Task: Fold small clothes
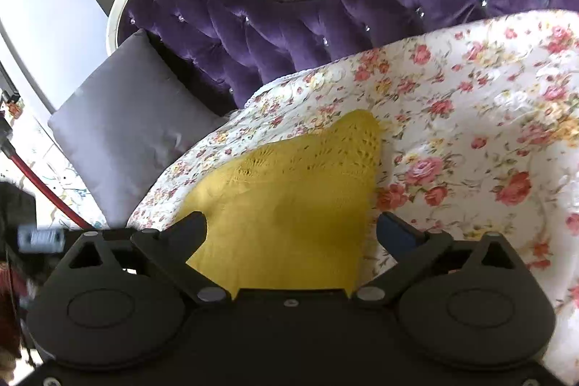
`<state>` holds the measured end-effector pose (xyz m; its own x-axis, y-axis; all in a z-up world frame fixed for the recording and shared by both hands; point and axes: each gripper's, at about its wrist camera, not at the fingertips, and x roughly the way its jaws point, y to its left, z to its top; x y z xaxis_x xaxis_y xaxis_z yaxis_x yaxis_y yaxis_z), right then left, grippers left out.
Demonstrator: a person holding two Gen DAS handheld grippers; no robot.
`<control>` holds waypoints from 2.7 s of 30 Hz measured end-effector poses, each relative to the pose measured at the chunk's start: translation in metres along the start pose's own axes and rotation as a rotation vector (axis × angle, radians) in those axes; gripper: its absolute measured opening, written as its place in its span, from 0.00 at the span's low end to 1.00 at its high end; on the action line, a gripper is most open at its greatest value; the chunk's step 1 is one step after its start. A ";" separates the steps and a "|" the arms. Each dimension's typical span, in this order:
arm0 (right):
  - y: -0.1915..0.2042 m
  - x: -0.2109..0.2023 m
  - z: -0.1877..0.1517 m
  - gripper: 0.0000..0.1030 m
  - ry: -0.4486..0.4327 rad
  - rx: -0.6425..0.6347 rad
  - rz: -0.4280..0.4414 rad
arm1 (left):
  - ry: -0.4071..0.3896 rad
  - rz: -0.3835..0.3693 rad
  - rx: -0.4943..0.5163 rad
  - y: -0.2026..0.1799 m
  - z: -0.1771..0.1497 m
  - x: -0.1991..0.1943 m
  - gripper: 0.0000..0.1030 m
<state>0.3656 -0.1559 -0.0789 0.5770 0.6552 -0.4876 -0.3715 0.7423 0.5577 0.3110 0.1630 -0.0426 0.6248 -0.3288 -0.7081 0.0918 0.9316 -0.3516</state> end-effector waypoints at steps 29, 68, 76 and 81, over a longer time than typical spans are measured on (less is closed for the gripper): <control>-0.022 0.040 0.010 1.00 0.021 0.049 0.181 | 0.017 -0.128 0.001 -0.021 -0.029 0.036 0.95; 0.031 -0.142 -0.065 0.54 0.036 -0.035 -0.273 | 0.293 -0.228 0.021 -0.062 -0.154 -0.047 0.19; 0.055 -0.134 -0.051 0.55 -0.089 -0.169 -0.270 | 0.016 -0.169 0.143 -0.089 -0.080 -0.071 0.26; 0.065 -0.110 -0.059 0.55 -0.064 -0.264 -0.319 | -0.061 -0.101 0.148 -0.107 -0.045 -0.031 0.26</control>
<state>0.2353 -0.1713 -0.0284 0.7340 0.3832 -0.5608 -0.3363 0.9224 0.1901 0.2470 0.0668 -0.0111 0.6523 -0.4156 -0.6338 0.2666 0.9086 -0.3214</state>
